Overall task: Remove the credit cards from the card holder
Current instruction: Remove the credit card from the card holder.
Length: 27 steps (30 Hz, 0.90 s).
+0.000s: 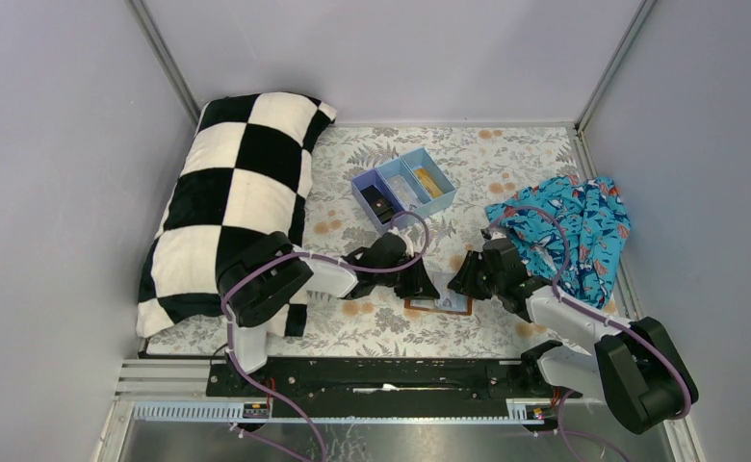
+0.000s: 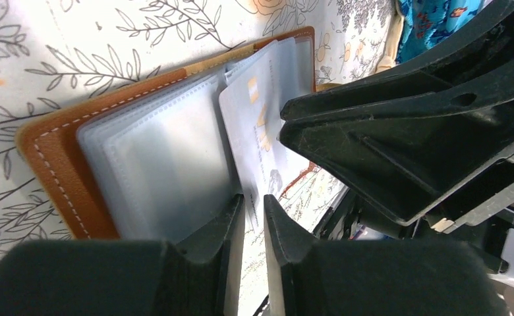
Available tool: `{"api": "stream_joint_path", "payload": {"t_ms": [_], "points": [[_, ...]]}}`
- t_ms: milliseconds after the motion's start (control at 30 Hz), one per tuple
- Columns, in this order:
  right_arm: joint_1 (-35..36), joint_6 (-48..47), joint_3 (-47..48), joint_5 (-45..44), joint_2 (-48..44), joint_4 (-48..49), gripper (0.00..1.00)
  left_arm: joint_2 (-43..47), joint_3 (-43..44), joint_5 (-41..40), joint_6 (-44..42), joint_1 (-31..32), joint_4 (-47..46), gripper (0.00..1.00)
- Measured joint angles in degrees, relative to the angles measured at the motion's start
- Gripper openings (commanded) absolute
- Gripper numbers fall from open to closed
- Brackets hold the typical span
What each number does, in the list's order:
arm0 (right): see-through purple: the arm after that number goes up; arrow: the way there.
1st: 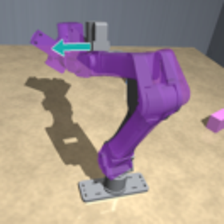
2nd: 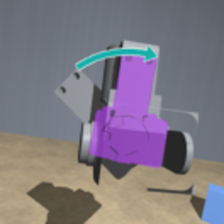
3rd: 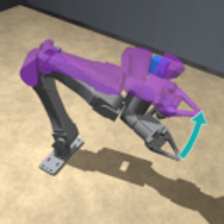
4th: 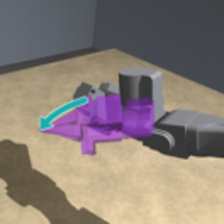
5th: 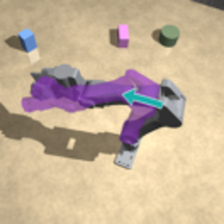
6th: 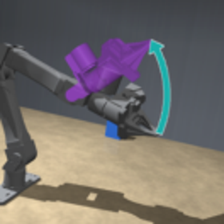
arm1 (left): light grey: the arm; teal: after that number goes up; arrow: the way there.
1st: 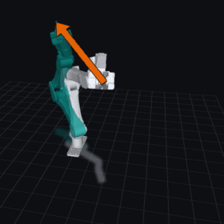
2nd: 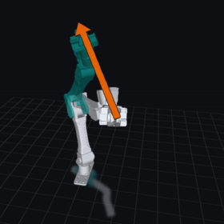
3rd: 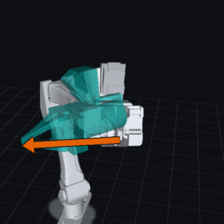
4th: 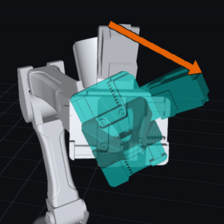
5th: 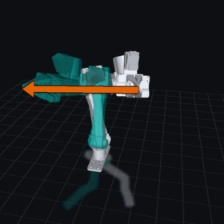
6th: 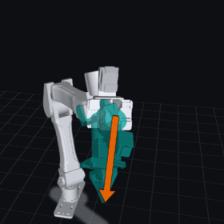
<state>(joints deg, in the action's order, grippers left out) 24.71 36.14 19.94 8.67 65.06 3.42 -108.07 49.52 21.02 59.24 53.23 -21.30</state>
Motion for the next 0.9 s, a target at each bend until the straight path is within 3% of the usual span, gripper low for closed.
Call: {"api": "stream_joint_path", "payload": {"t_ms": [267, 900], "points": [[0.0, 0.0, 0.0, 0.3, 0.3, 0.4, 0.33, 0.0, -3.8, 0.1, 4.0, -0.7, -6.6, 0.0], [0.0, 0.2, 0.1, 1.1, 1.6, 1.7, 0.32, 5.3, -9.3, -1.3, 4.0, -2.3, -6.9, 0.0]]}}
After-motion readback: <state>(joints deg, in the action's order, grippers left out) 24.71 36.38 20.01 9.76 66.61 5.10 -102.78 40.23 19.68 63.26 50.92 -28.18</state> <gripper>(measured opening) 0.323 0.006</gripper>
